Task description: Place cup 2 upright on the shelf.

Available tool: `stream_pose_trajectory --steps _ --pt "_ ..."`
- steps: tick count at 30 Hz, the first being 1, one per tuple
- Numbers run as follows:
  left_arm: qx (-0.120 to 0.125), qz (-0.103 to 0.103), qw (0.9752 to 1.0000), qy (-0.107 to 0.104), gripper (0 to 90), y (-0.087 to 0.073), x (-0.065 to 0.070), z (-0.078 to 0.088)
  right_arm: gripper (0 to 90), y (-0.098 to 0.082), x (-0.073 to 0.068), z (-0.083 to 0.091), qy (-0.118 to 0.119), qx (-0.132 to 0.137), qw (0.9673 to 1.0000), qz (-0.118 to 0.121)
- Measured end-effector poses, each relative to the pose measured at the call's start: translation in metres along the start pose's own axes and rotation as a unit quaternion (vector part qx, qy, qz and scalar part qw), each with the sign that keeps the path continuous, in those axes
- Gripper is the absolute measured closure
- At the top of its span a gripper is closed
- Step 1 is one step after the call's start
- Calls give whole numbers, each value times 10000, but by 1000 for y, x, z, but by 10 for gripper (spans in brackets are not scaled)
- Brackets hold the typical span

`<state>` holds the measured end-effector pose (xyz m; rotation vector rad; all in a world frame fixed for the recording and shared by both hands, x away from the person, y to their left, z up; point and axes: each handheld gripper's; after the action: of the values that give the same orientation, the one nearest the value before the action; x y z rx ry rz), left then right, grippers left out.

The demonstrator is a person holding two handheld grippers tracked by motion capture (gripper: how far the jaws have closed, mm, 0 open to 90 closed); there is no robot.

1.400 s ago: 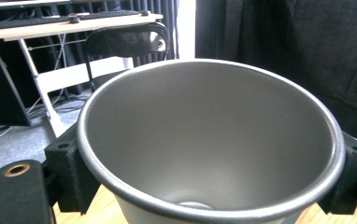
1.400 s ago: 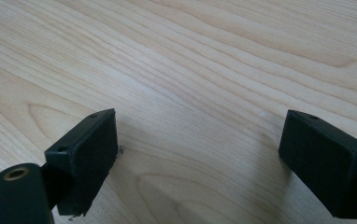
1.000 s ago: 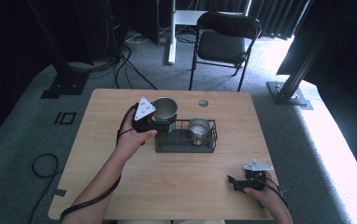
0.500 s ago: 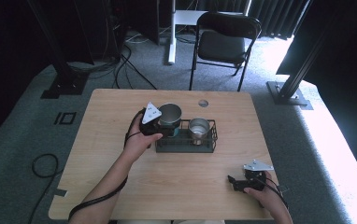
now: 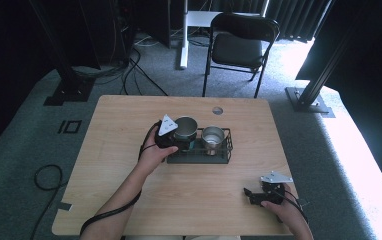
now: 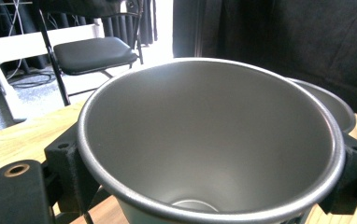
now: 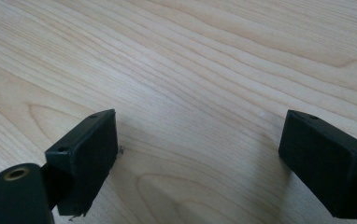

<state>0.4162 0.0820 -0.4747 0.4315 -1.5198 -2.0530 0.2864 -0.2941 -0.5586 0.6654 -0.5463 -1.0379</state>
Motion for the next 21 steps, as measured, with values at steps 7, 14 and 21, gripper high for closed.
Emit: stream_pose_trajectory --steps 7,14,21 --pt "-53 -98 9999 3 137 -3 0 -1 113 0 0 0 8 5 10000 -8" --pt "-55 -152 9999 -15 109 -2 1 2 113 0 0 0 -1 0 10000 0" --pt "-229 -191 9996 -22 30 1 2 8 113 0 0 0 -11 -3 10000 5"
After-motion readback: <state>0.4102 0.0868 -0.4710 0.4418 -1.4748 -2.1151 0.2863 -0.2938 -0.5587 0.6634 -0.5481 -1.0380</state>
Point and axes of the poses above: each handheld gripper's, and its own axes: z roughly backward along the jaws, y roughly out of its top, x roughly to its right, and after that the axes turned 9 degrees about -y, right-handed
